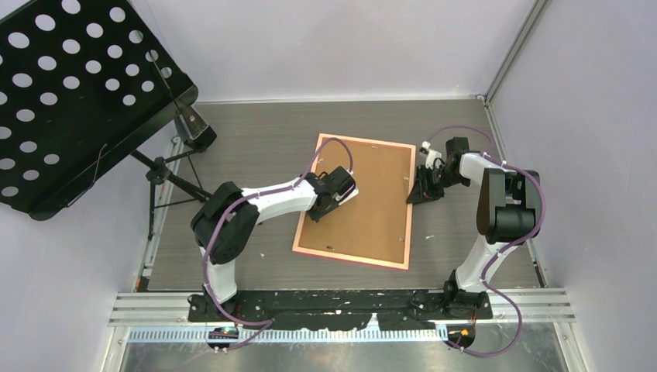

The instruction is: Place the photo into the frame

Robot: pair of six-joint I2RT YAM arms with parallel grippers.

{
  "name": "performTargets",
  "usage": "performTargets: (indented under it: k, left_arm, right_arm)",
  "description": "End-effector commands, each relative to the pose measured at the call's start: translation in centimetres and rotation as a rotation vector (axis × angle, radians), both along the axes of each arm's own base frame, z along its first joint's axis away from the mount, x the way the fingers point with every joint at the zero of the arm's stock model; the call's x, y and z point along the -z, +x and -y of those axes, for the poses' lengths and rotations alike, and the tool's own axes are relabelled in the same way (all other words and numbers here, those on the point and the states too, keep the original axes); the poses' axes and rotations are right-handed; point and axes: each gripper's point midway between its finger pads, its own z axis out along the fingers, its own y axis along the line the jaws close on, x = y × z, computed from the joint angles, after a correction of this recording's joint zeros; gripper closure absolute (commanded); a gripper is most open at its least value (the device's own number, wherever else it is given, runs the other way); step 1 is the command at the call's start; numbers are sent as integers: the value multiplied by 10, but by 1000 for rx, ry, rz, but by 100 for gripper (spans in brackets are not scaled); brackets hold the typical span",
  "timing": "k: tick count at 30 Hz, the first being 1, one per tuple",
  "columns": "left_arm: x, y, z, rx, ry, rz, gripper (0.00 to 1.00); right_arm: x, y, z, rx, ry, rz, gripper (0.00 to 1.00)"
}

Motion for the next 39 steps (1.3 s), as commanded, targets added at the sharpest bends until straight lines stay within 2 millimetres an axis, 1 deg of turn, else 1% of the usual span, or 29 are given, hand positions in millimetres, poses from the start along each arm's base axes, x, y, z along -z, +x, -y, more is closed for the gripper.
performTargets:
  k: [1,3,4,5,6,11,15,16,18,19,20,21,23,28,32,34,39]
  left_arm:
    - [6,2,-3,-15,9,-18,75]
    - [5,2,-2,-17,4,-19,69]
    - [5,3,-1,-19,2,-17,67]
    - [4,3,-1,-19,3,-18,65]
    - [4,3,-1,-19,1,-18,64]
    - [4,1,0,-18,-5,-26,63]
    - [2,2,0,-19,-8,-20,62]
    - [2,2,0,-19,-8,-18,62]
    - [2,2,-1,-20,-5,-16,62]
    - [2,3,-1,-21,-2,-14,62]
    - [1,3,-2,-21,0,-12,61]
    - [2,3,-4,-22,5,-12,60]
    - [2,5,-6,-24,20,-5,59]
    - [5,4,-10,-19,58,-16,55]
    - [9,1,-11,-15,63,-43,55]
    - [13,-2,-11,-17,65,-67,56]
    - [14,-4,-13,-27,44,-103,56]
  right_arm:
    - [9,5,8,-20,-66,25,93]
    - [4,7,7,-18,-67,43,85]
    - [1,8,6,-18,-67,52,78]
    - [0,8,5,-15,-66,52,75]
    - [0,8,3,-20,-69,54,69]
    - [4,10,-1,-32,-135,52,60]
    - [6,12,-6,-54,-201,60,58]
    - [8,12,-7,-56,-211,57,60]
    - [12,11,-7,-58,-235,50,67]
    - [15,11,-6,-57,-251,43,75]
    - [16,11,-5,-58,-259,41,79]
    - [17,11,-4,-60,-264,40,86]
    - [17,11,-4,-59,-266,40,93]
    - [16,12,-2,-63,-280,37,95]
    - [2,21,8,-57,-339,98,94]
    - [-3,24,9,-61,-344,111,95]
    - [-1,26,14,-74,-376,102,95]
